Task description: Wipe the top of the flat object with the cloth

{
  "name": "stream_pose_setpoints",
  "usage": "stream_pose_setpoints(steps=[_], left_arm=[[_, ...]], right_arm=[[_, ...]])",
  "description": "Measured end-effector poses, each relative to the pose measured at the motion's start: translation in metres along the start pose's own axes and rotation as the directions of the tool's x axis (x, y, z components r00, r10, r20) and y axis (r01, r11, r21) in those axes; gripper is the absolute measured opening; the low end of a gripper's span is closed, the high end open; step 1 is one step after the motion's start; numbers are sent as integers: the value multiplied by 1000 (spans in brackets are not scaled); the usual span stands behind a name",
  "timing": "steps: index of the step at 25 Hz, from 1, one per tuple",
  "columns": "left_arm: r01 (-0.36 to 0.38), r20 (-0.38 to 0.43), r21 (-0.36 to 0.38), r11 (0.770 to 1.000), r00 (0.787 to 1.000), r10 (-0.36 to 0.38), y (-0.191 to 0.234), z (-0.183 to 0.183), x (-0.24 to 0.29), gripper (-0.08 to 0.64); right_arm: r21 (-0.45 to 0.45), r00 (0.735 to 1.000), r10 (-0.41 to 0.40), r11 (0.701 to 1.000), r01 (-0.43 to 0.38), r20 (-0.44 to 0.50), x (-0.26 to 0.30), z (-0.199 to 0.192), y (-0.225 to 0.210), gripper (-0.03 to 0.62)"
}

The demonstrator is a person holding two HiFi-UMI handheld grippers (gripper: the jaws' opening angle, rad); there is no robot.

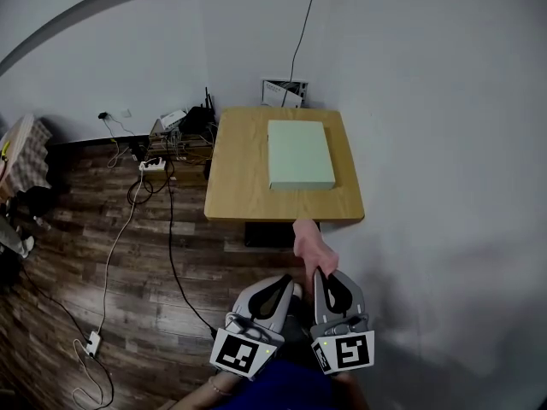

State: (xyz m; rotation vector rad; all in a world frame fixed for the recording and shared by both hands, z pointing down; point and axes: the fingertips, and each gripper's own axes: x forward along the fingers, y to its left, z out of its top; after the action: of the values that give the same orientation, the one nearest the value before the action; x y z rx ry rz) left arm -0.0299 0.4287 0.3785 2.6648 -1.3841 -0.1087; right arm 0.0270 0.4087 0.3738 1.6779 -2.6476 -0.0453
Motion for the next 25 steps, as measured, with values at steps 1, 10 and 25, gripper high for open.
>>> stream_pose_setpoints(steps=[1,10,25], left_arm=[[-5,-4,-2,1000,1000,5,6,-1,4,3],[-69,-13,4,998,998,69,79,-1,75,3],[-167,23,24,986,986,166,155,15,223,3]], right_arm=[[3,1000,-4,1000,4,-4,7,-2,-3,15],[13,998,69,998,-69,-13,109,-12,-27,15],[14,981,191,981,-191,4,254,-11,-121,15]])
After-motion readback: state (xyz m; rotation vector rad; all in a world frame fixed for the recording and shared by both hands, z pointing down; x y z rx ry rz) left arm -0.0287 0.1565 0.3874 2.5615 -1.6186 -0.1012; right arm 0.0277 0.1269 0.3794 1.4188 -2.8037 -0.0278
